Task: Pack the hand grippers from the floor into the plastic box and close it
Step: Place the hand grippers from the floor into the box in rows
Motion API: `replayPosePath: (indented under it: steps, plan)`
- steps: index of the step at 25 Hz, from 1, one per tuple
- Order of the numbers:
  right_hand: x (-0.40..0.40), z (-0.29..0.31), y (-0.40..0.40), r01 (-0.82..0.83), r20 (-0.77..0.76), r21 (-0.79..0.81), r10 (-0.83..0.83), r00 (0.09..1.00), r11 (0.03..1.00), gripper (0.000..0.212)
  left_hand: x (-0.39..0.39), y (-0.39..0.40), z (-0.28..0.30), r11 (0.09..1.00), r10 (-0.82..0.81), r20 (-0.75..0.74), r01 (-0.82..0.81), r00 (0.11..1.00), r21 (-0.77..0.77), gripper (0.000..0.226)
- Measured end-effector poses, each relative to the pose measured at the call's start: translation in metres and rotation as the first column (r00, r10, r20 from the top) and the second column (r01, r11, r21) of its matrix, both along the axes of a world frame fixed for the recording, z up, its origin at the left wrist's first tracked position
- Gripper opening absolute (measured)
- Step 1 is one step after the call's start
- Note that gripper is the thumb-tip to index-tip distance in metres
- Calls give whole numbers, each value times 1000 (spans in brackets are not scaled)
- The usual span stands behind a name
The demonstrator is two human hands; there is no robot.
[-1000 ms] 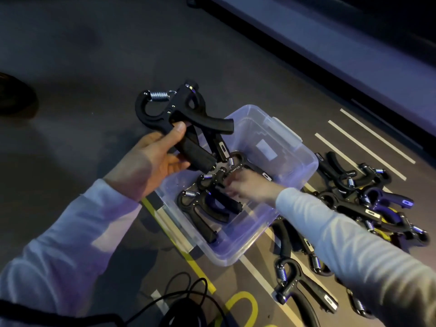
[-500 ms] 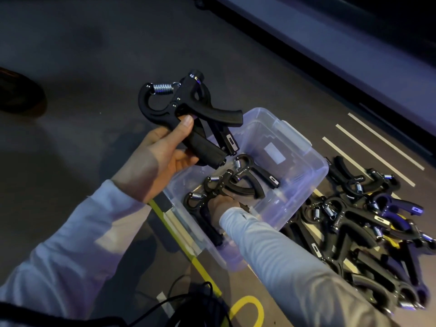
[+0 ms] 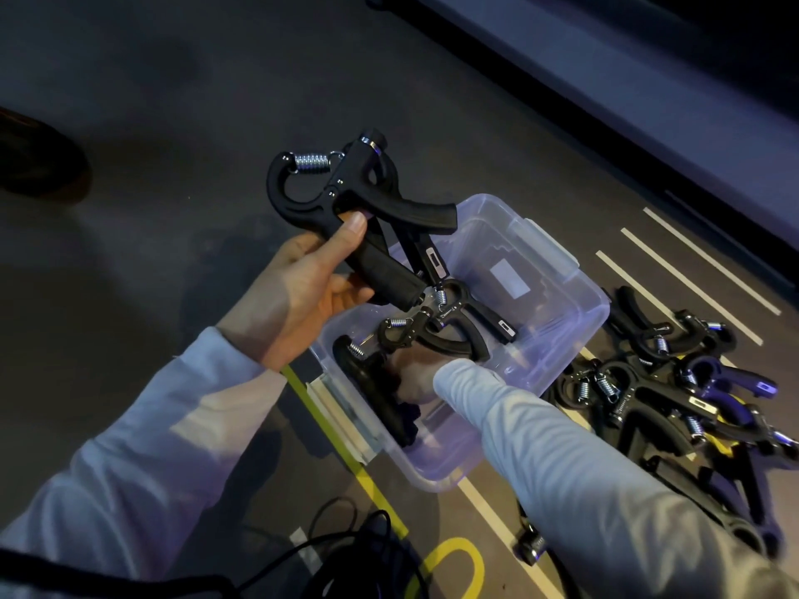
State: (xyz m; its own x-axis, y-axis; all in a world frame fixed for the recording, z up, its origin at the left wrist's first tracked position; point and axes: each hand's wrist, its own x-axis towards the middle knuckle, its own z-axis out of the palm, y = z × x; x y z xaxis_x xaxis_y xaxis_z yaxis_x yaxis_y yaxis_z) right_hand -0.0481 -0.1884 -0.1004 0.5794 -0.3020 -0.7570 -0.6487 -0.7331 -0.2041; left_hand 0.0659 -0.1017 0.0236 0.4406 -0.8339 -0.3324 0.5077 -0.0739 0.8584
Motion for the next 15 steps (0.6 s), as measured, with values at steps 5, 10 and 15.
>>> replayPosePath:
  steps: [5,10,15]
  plan:
    - [3,-8,10,-38,-78,112,46,996,993,46,-2,0,0,1000,-21,21,21,1000,1,50]
    - [3,-4,11,-28,-55,90,33,998,996,37,-5,-1,2,1000,-24,35,24,999,17,57]
    - [3,-2,6,115,-61,129,-108,992,985,21,-6,0,1,999,-29,31,28,999,31,52]
